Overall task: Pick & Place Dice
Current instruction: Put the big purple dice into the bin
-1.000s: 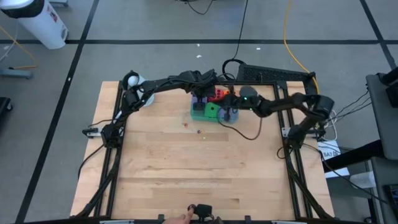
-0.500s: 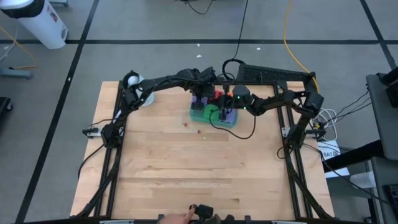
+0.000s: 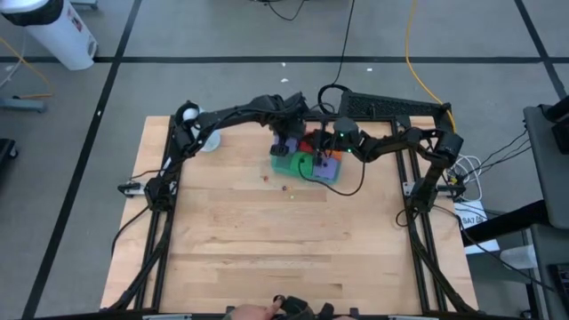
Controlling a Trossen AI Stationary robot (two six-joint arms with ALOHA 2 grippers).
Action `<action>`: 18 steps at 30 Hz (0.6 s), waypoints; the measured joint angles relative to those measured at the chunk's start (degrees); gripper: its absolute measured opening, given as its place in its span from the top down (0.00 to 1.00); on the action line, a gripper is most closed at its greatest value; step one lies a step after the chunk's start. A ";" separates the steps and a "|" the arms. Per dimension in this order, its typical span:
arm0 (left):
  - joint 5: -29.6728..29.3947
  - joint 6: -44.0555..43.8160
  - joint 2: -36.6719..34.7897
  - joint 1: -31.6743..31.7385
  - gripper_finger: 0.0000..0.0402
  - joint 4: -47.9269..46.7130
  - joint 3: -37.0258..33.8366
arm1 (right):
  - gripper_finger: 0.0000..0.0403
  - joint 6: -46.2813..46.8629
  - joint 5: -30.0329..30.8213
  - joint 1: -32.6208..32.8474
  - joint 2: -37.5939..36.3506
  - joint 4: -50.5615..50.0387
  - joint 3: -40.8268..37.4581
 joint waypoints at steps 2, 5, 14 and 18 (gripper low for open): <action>0.63 0.79 0.00 -0.36 0.01 0.04 0.00 | 1.00 0.12 -0.01 -0.02 0.07 -0.26 0.76; -0.57 3.20 0.00 -1.30 0.01 -0.38 0.00 | 1.00 0.63 -0.29 0.00 0.02 -2.16 2.31; -4.10 6.59 0.01 -2.68 0.01 -0.42 0.00 | 1.00 2.58 -4.56 -0.02 -0.11 -4.89 2.97; -4.88 8.33 -0.02 -2.72 0.01 -0.34 -0.02 | 1.00 2.45 -7.33 -0.08 -0.17 -7.40 3.08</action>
